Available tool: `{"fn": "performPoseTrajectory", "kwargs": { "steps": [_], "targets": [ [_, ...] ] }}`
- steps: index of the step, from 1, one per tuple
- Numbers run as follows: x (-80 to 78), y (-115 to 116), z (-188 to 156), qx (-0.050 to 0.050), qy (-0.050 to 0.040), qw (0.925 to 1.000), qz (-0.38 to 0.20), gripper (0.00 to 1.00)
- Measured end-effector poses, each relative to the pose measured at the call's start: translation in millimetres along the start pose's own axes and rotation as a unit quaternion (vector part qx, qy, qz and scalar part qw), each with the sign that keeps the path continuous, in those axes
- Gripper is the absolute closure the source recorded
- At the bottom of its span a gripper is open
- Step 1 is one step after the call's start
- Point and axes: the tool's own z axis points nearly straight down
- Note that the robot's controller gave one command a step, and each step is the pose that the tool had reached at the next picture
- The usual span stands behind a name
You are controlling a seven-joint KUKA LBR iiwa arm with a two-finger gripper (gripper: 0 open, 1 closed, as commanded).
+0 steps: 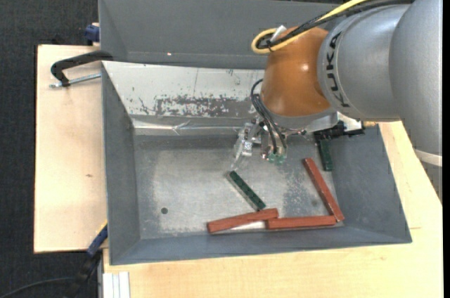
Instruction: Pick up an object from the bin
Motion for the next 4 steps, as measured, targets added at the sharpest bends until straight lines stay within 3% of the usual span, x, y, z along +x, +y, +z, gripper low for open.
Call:
{"fn": "performPoseTrajectory", "kwargs": {
  "steps": [1,2,3,4],
  "targets": [
    [2.0,1.3,2.7,0.0,0.0027,1.0,-0.001,0.0],
    [-12.7,-83.7,28.6,0.002,0.0055,0.9919,-0.127,0.0],
    [75.7,17.4,42.1,-0.001,0.0055,0.9973,-0.074,0.0],
    [72.4,12.7,41.7,0.0,0.0037,0.9975,-0.07,1.0]
  ]
}}
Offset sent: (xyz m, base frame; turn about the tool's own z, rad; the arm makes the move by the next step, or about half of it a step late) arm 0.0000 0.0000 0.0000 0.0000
